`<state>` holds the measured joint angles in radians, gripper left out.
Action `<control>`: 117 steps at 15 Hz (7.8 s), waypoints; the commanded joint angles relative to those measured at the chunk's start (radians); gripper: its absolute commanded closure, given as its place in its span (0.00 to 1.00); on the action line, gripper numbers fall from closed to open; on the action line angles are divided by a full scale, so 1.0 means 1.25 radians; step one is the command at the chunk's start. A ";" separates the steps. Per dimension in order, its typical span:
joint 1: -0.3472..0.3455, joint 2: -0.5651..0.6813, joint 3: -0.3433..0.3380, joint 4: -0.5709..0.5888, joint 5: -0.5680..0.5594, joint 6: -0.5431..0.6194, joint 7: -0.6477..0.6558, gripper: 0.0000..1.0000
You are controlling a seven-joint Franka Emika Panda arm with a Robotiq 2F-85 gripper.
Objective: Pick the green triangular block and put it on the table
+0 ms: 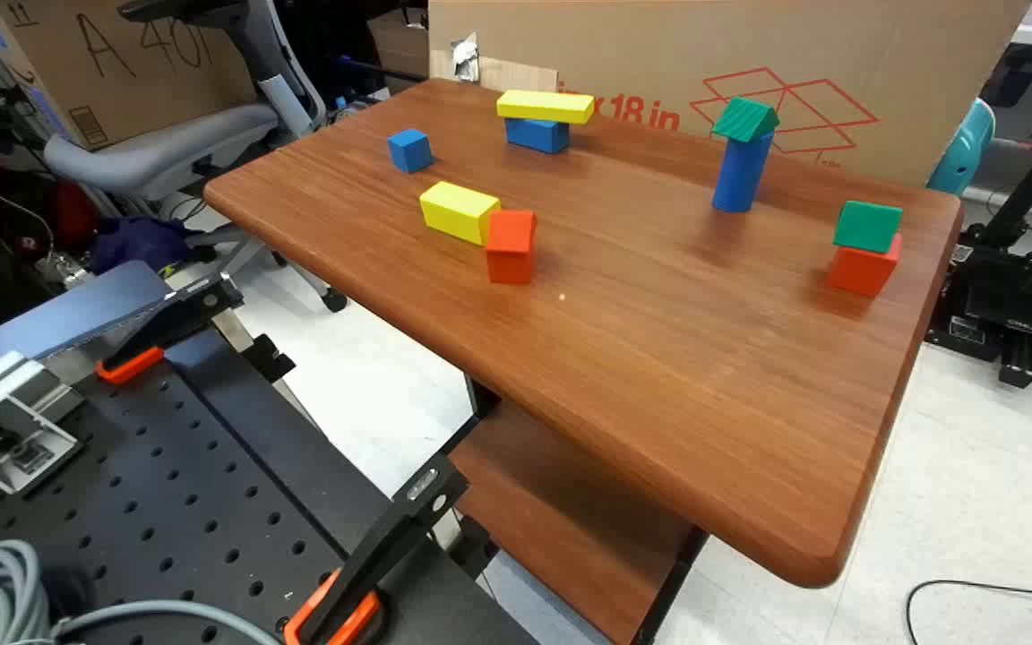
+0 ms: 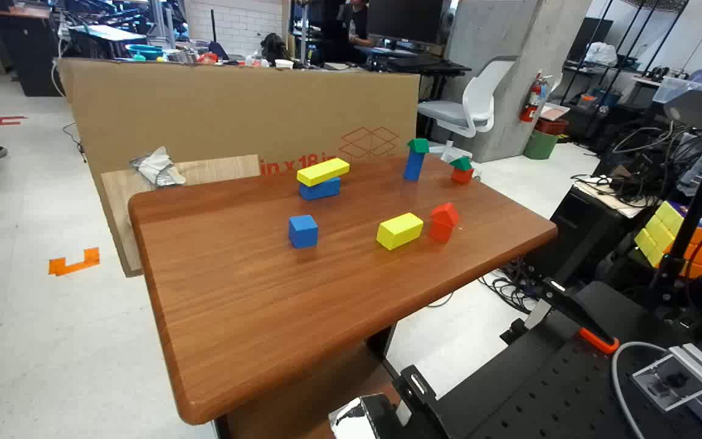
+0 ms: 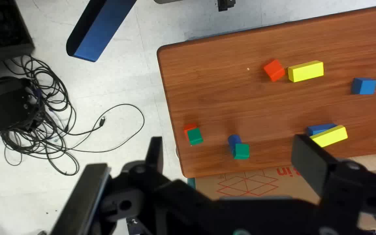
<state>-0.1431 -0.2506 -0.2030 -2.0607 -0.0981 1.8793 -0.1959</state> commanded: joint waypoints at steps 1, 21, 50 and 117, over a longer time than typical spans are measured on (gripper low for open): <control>-0.003 0.001 0.003 0.002 0.001 -0.001 -0.001 0.00; 0.016 0.108 0.046 0.087 0.009 0.040 0.079 0.00; 0.028 0.686 0.083 0.427 0.050 0.167 0.128 0.00; 0.072 0.782 0.068 0.357 -0.054 0.213 0.154 0.12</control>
<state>-0.0556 0.7838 -0.1276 -1.5598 -0.1481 2.1194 0.0104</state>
